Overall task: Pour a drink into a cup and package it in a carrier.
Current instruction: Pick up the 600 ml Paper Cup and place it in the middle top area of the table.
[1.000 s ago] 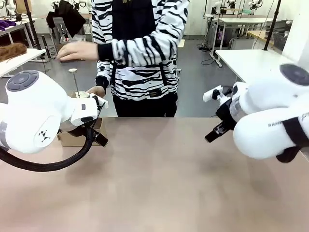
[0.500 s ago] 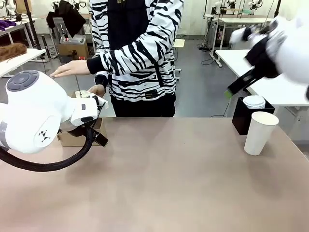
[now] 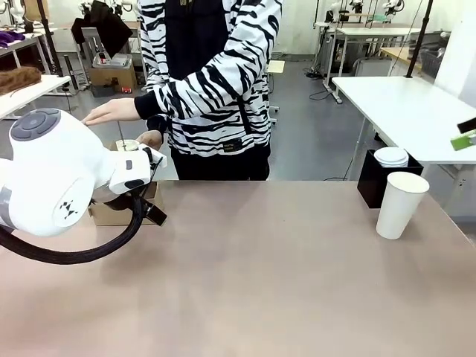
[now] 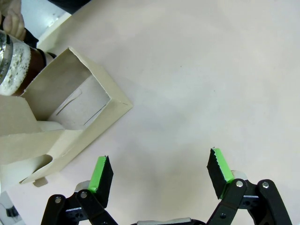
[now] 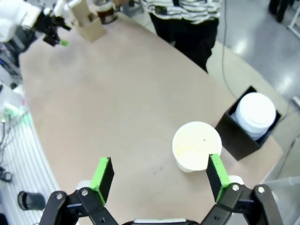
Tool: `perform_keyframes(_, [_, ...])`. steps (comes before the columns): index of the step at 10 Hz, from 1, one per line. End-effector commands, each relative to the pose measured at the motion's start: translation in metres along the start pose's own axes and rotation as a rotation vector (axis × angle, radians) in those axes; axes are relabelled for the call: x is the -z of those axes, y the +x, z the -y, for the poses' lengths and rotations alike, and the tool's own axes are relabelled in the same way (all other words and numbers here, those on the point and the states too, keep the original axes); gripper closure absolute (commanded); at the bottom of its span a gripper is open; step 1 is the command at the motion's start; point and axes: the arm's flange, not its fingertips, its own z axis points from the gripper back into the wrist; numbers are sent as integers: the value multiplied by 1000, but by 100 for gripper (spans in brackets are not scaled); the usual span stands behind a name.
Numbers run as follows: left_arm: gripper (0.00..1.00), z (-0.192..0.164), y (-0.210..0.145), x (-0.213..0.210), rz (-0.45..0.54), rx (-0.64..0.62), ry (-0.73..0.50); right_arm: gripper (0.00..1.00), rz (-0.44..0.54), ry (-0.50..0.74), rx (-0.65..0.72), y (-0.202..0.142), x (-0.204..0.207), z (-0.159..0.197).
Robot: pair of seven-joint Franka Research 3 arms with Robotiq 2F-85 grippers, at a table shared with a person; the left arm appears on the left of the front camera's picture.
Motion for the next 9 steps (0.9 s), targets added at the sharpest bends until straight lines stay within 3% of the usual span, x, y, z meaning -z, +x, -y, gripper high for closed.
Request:
perform_keyframes(1, [0, 0, 0, 0, 1, 0, -1, 0, -9, -13, -27, 16, -3, -12])
perform_keyframes(5, [0, 0, 0, 0, 1, 0, -1, 0, -19, -18, -5, 12, 2, -9])
perform_keyframes(6, [0, 0, 0, 0, 1, 0, -1, 0, 54, -25, 37, -12, -3, 24])
perform_keyframes(9, [0, 0, 0, 0, 1, 0, -1, 0, 281, -10, -38, -97, -13, 77])
